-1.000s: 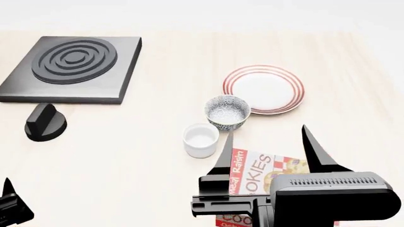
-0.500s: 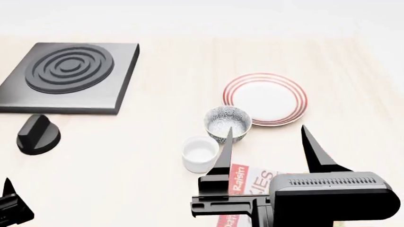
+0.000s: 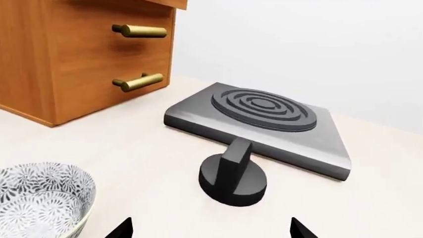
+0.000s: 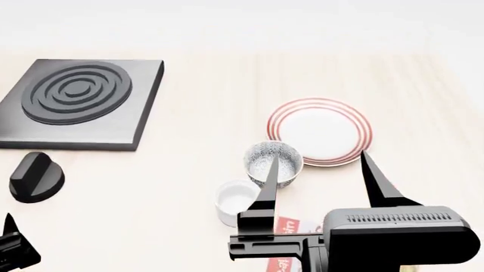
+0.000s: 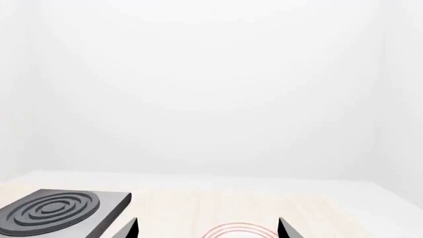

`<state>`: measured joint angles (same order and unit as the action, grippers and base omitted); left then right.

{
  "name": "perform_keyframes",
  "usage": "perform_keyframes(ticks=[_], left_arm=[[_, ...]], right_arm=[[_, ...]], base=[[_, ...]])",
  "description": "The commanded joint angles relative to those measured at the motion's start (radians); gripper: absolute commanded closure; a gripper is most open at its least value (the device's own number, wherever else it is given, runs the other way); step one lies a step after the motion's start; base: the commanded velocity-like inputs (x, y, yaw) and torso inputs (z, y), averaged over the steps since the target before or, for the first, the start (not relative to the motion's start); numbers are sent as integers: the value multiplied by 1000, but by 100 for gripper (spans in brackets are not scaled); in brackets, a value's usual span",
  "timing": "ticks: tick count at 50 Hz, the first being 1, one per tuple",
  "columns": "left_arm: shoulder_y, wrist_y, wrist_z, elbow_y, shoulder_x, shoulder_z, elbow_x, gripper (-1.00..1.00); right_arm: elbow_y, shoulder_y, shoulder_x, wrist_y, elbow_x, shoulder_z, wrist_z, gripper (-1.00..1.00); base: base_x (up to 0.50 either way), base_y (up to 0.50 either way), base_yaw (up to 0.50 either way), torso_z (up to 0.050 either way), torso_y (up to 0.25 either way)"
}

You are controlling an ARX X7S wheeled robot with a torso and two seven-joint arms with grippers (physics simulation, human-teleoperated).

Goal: Pick the akita bowl between the plate and the ramekin and place it on the plate.

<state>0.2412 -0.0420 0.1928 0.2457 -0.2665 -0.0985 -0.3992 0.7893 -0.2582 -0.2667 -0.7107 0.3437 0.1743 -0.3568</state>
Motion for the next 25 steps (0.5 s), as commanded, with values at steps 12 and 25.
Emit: perform_keyframes(ticks=[12,25], left_arm=[[2,4,3,4,-3,6,-4,-100],[-1,5,6,0,-6,9,-7,-100]], right_arm=[[-4,-4,-6,4,10,7,-8,-100],[1,-4,-11,2,18,6,-16,-100]], base=[[128,0,0,0,0],[125,0,0,0,0]])
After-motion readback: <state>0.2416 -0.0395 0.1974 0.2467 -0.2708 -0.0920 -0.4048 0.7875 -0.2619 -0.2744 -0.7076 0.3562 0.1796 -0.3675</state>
